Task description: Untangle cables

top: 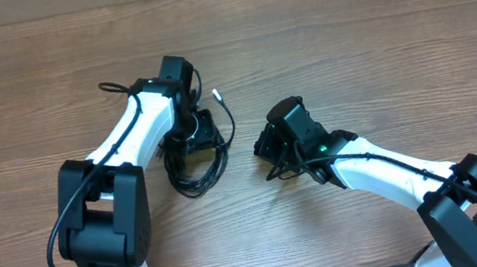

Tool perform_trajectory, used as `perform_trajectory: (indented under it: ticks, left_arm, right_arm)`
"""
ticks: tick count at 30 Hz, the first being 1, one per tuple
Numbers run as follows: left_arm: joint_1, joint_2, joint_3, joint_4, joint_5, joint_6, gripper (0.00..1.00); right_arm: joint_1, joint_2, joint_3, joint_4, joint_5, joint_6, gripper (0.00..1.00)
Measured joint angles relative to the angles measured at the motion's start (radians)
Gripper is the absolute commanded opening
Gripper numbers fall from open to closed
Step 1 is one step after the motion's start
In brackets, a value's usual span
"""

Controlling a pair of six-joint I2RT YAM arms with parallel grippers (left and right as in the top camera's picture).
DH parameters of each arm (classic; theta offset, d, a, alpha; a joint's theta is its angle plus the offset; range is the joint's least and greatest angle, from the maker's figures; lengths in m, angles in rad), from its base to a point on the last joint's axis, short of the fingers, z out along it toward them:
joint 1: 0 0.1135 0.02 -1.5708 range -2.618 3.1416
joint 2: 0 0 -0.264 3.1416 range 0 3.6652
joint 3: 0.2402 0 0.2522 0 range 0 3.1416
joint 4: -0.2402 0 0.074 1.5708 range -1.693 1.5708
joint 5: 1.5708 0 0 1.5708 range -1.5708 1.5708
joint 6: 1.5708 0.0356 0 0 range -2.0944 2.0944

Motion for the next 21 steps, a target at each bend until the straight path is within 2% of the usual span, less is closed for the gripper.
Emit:
perform_trajectory:
  ticks: [11, 21]
  left_arm:
    - [-0.063, 0.000, 0.000, 0.091, 0.000, -0.073, 0.22]
    - [-0.090, 0.000, 0.000, 0.048, -0.002, -0.098, 0.19]
  right_arm:
    - [0.000, 0.000, 0.000, 0.000, 0.001, 0.000, 0.07]
    - [0.000, 0.000, 0.000, 0.000, 0.003, 0.000, 0.08]
